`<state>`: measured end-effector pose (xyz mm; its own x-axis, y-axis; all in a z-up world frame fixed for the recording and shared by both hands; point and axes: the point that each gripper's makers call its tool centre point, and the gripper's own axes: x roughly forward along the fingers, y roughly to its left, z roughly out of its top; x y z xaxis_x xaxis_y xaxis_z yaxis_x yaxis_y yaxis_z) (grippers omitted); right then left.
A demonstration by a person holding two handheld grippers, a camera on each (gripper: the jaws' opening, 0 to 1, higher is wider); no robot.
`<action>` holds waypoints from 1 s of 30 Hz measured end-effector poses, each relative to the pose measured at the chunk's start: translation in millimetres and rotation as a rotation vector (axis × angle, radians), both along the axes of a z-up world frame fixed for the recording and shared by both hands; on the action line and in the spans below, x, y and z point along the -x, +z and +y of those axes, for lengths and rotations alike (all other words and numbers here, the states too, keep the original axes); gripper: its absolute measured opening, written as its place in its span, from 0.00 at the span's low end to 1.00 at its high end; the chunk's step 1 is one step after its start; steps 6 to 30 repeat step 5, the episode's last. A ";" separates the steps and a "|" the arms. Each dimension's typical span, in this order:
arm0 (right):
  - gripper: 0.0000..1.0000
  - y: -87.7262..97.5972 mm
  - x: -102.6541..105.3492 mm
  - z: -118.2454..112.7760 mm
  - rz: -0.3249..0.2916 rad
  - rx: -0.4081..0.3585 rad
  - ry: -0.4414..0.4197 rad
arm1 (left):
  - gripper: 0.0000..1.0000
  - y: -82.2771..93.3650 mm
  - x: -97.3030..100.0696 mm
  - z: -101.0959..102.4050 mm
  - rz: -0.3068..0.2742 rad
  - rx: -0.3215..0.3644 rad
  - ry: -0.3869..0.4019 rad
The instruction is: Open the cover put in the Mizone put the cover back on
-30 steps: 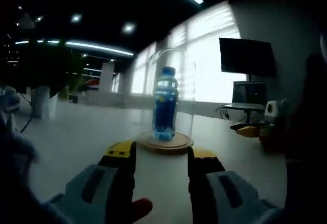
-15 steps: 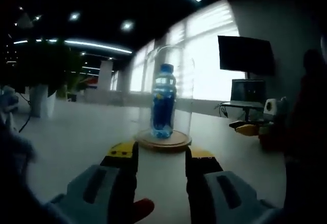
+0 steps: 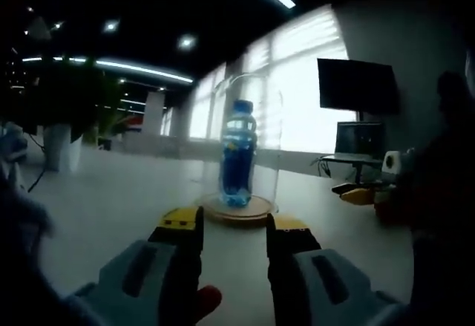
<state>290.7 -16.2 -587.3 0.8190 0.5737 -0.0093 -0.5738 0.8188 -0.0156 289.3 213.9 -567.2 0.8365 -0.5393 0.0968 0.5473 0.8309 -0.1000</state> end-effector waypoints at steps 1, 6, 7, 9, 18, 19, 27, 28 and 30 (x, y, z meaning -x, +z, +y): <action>0.29 -0.1 -0.2 -0.2 0.000 -0.001 0.000 | 0.26 -0.7 0.4 -1.3 0.003 -0.003 0.000; 0.29 0.0 -0.2 -0.1 0.000 -0.002 -0.001 | 0.25 -1.5 0.9 -2.4 0.002 -0.010 -0.006; 0.29 0.0 -0.2 -0.1 0.000 -0.002 -0.001 | 0.25 -1.5 0.9 -2.4 0.002 -0.010 -0.006; 0.29 0.0 -0.2 -0.1 0.000 -0.002 -0.001 | 0.25 -1.5 0.9 -2.4 0.002 -0.010 -0.006; 0.29 0.0 -0.2 -0.1 0.000 -0.002 -0.001 | 0.25 -1.5 0.9 -2.4 0.002 -0.010 -0.006; 0.29 0.0 -0.2 -0.1 0.000 -0.002 -0.001 | 0.25 -1.5 0.9 -2.4 0.002 -0.010 -0.006; 0.29 0.0 -0.2 -0.1 0.000 -0.002 -0.001 | 0.25 -1.5 0.9 -2.4 0.002 -0.010 -0.006; 0.29 0.0 -0.2 -0.1 0.000 -0.002 -0.001 | 0.25 -1.5 0.9 -2.4 0.002 -0.010 -0.006; 0.29 0.0 -0.2 -0.1 0.000 -0.002 -0.001 | 0.25 -1.5 0.9 -2.4 0.002 -0.010 -0.006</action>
